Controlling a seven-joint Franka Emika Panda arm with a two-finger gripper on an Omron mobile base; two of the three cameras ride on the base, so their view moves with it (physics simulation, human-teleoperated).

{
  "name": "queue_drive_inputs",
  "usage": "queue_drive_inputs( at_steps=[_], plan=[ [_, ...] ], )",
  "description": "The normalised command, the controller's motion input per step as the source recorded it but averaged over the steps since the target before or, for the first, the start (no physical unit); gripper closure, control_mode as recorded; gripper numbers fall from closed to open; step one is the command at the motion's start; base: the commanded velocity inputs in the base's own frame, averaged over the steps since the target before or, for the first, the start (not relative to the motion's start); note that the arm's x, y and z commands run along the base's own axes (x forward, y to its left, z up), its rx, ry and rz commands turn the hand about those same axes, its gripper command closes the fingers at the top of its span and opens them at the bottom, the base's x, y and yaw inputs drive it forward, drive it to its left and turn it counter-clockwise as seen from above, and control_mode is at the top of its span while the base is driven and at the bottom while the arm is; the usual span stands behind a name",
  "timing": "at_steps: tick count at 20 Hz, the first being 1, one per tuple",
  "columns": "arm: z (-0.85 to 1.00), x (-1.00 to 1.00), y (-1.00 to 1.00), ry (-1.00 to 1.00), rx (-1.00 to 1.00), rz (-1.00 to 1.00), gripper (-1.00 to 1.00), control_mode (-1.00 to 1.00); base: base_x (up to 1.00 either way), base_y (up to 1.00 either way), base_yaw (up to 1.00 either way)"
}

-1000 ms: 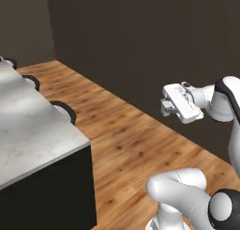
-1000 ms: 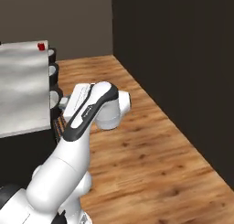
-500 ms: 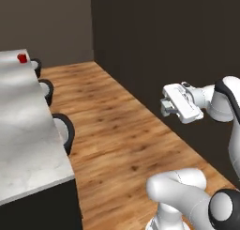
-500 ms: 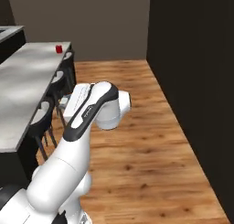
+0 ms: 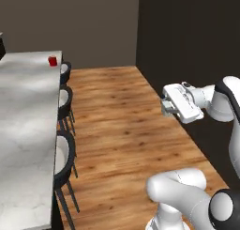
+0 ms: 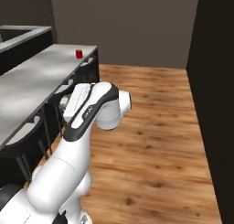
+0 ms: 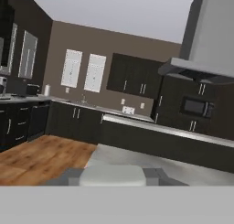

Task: Pick up the marshmallow and place it in the cup of hot chocolate on the dining counter.

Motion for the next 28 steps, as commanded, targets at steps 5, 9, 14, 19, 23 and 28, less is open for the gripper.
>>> queue_drive_inputs(
  at_steps=[5, 9, 14, 19, 23, 28],
  plan=[
    [0.00, 0.00, 0.00, 0.00, 0.00, 0.00, 1.00, 1.00, 1.00, -0.54, 0.46],
    [0.00, 0.00, 0.00, 0.00, 0.00, 0.00, 1.00, 1.00, 1.00, -0.54, 0.51],
    [0.00, 0.00, 0.00, 0.00, 0.00, 0.00, 1.00, 1.00, 1.00, -0.59, 0.49],
    [0.00, 0.00, 0.00, 0.00, 0.00, 0.00, 1.00, 1.00, 1.00, -0.67, 0.48],
    [0.00, 0.00, 0.00, 0.00, 0.00, 0.00, 1.00, 1.00, 1.00, -0.71, 0.50],
    [0.00, 0.00, 0.00, 0.00, 0.00, 0.00, 1.00, 1.00, 1.00, -0.64, 0.55]
  ],
)
